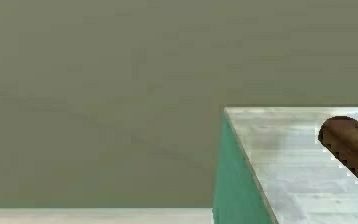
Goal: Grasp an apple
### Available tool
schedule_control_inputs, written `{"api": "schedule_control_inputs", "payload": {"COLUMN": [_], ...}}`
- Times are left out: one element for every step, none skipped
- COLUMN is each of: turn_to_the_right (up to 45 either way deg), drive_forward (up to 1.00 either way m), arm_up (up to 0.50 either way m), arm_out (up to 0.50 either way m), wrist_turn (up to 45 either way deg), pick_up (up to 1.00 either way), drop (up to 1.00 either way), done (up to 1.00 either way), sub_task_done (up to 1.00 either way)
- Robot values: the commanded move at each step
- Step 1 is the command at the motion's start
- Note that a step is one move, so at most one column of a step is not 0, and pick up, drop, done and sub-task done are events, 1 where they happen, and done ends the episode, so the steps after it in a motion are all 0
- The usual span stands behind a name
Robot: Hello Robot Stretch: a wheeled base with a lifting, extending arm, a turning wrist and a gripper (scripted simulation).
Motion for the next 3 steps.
{"api": "schedule_control_inputs", "payload": {"turn_to_the_right": [0.0,0.0,0.0], "drive_forward": [0.0,0.0,0.0], "arm_up": [0.0,0.1,0.0], "arm_out": [0.0,0.0,0.0], "wrist_turn": [0.0,0.0,0.0], "pick_up": [1.0,0.0,0.0], "drop": [0.0,0.0,0.0], "done": [0.0,0.0,1.0], "sub_task_done": [0.0,0.0,0.0]}}
